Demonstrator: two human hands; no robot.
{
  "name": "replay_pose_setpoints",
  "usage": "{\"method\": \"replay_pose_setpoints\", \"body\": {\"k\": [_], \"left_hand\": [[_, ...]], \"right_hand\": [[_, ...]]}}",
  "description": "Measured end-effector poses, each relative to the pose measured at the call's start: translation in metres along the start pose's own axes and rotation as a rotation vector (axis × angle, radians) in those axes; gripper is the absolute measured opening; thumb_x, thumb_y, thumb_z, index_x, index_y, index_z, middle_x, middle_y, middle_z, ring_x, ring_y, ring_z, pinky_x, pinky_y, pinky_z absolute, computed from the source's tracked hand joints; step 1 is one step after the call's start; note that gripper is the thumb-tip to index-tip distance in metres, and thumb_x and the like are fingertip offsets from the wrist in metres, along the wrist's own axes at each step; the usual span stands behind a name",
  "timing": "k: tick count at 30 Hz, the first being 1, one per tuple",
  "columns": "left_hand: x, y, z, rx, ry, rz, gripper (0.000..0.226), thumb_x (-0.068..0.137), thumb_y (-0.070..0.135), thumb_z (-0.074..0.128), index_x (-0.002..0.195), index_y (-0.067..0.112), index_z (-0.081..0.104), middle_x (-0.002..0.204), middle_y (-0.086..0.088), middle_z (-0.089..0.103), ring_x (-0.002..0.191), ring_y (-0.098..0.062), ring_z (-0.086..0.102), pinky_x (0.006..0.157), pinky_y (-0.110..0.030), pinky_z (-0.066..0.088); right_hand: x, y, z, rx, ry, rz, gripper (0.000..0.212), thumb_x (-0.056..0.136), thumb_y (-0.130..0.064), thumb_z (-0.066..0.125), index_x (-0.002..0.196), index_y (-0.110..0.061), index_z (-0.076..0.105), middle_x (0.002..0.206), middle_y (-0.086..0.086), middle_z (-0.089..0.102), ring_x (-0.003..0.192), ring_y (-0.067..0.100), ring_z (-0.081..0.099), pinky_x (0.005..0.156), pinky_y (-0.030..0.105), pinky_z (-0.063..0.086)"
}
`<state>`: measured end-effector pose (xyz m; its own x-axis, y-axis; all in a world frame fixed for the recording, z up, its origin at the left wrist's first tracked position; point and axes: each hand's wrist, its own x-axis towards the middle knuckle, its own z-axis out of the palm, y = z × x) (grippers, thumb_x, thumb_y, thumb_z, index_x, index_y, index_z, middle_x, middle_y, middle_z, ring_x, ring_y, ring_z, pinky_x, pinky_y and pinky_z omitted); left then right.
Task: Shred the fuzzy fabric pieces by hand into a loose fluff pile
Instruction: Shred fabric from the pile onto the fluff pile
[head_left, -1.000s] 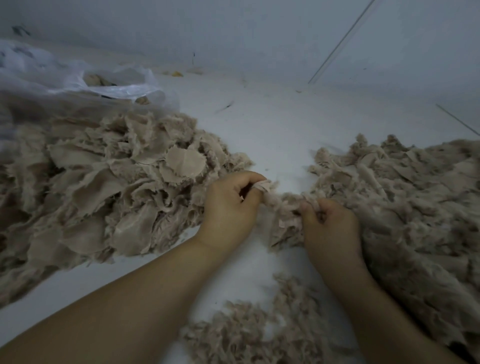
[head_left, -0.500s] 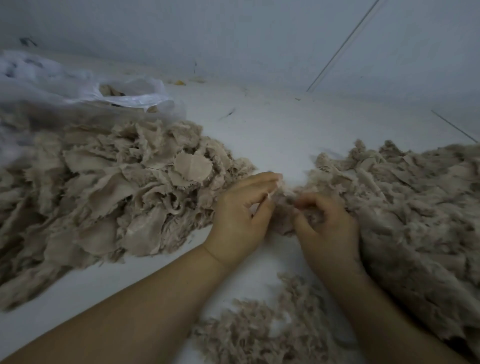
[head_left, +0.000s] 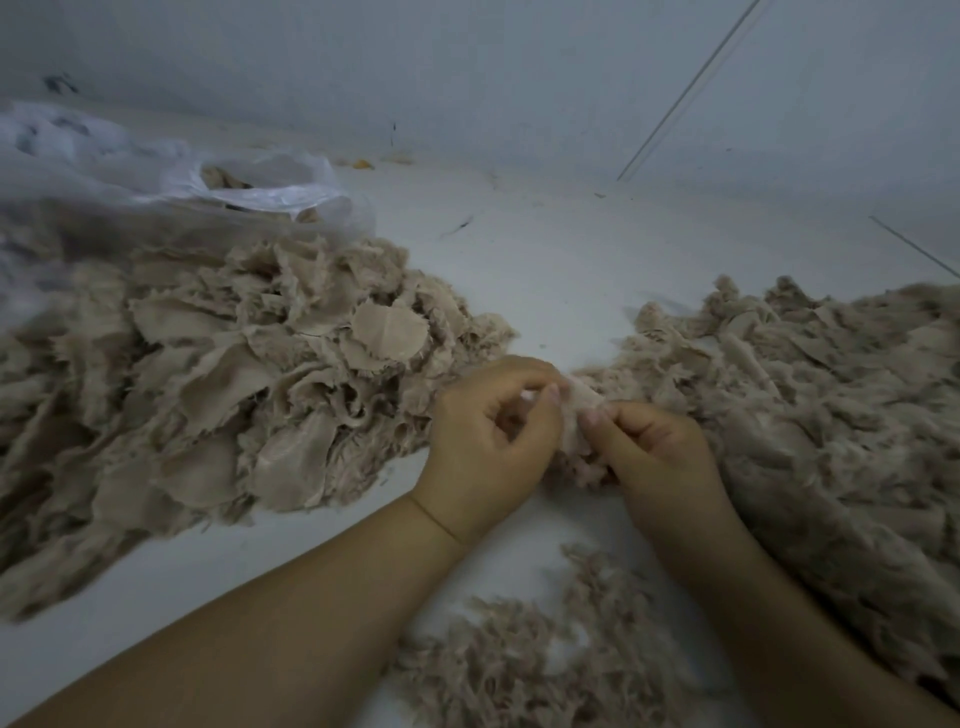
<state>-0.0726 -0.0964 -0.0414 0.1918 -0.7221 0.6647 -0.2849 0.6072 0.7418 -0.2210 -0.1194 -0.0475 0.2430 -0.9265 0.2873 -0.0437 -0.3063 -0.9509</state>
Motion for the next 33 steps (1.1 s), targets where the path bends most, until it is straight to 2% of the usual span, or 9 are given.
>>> {"method": "replay_pose_setpoints", "body": {"k": [3,9,12,15,21,27,29,31,33], "left_hand": [[0.008,-0.002,-0.003,-0.041,0.031,-0.283,0.004,0.089,0.016,0.063,0.09,0.017,0.067,0.078,0.005,0.06,0.056,-0.012,0.052,0.052,-0.024,0.044],[0.018,-0.008,-0.014,-0.298,-0.491,-0.634,0.022,0.099,0.017,0.054,0.112,0.014,0.071,0.093,-0.027,0.066,0.061,-0.029,0.049,0.046,-0.029,0.041],[0.019,-0.011,-0.011,-0.235,-0.48,-0.594,0.014,0.096,0.011,0.058,0.096,0.002,0.068,0.081,-0.034,0.057,0.068,-0.032,0.047,0.056,-0.038,0.039],[0.018,-0.013,-0.009,-0.167,-0.43,-0.51,0.015,0.092,0.004,0.063,0.079,0.011,0.067,0.073,-0.018,0.061,0.066,-0.025,0.052,0.058,-0.031,0.042],[0.02,-0.024,-0.004,-0.059,-0.186,-0.456,0.023,0.09,0.001,0.064,0.07,0.012,0.065,0.05,0.008,0.058,0.045,-0.003,0.05,0.045,-0.015,0.04],[0.022,-0.031,-0.005,-0.014,-0.145,-0.479,0.018,0.093,0.002,0.06,0.076,0.008,0.066,0.048,-0.004,0.059,0.034,-0.017,0.05,0.036,-0.02,0.038],[0.021,-0.027,-0.001,0.034,-0.21,-0.374,0.011,0.092,0.0,0.061,0.09,0.007,0.07,0.075,-0.005,0.067,0.053,-0.017,0.063,0.047,-0.029,0.051],[0.021,-0.025,-0.001,0.176,-0.2,-0.169,0.013,0.09,0.001,0.064,0.099,0.005,0.072,0.101,-0.003,0.064,0.088,-0.016,0.065,0.077,-0.031,0.055],[0.02,-0.02,-0.003,0.267,-0.064,-0.035,0.013,0.091,0.012,0.062,0.089,0.004,0.072,0.094,-0.001,0.064,0.089,-0.014,0.062,0.08,-0.027,0.051]], "right_hand": [[-0.002,0.001,-0.001,0.007,-0.062,0.015,0.025,0.082,-0.014,0.058,0.061,-0.001,0.054,0.053,0.005,0.047,0.05,0.018,0.039,0.046,0.024,0.033],[-0.004,-0.005,-0.001,0.054,-0.16,0.0,0.026,0.073,-0.001,0.048,0.078,0.003,0.072,0.072,0.018,0.069,0.064,0.021,0.062,0.056,0.029,0.051],[-0.003,-0.005,-0.001,0.059,-0.161,0.02,0.03,0.073,-0.004,0.048,0.076,-0.006,0.077,0.072,0.012,0.073,0.067,0.021,0.067,0.058,0.03,0.054],[-0.004,-0.005,0.0,0.033,-0.152,0.007,0.02,0.087,-0.013,0.068,0.068,-0.012,0.076,0.062,0.008,0.068,0.06,0.01,0.062,0.055,0.021,0.049],[-0.002,-0.001,-0.001,-0.019,-0.112,0.009,0.031,0.089,-0.018,0.063,0.078,0.01,0.07,0.071,0.034,0.059,0.063,0.019,0.055,0.054,0.029,0.049],[-0.005,-0.008,0.0,0.158,-0.013,0.062,0.03,0.09,-0.021,0.059,0.062,-0.014,0.068,0.056,0.004,0.056,0.05,0.013,0.048,0.046,0.021,0.04],[-0.003,-0.007,0.001,0.129,0.039,0.069,0.037,0.098,-0.014,0.055,0.062,-0.017,0.063,0.058,0.013,0.047,0.052,0.022,0.037,0.048,0.027,0.033],[-0.001,-0.006,0.002,0.105,0.094,0.099,0.033,0.101,-0.011,0.052,0.069,-0.014,0.062,0.062,0.016,0.049,0.056,0.025,0.039,0.05,0.031,0.034],[0.001,-0.005,0.002,0.112,0.176,0.118,0.023,0.102,-0.012,0.05,0.085,-0.006,0.064,0.071,0.018,0.062,0.061,0.027,0.052,0.052,0.033,0.044]]}}
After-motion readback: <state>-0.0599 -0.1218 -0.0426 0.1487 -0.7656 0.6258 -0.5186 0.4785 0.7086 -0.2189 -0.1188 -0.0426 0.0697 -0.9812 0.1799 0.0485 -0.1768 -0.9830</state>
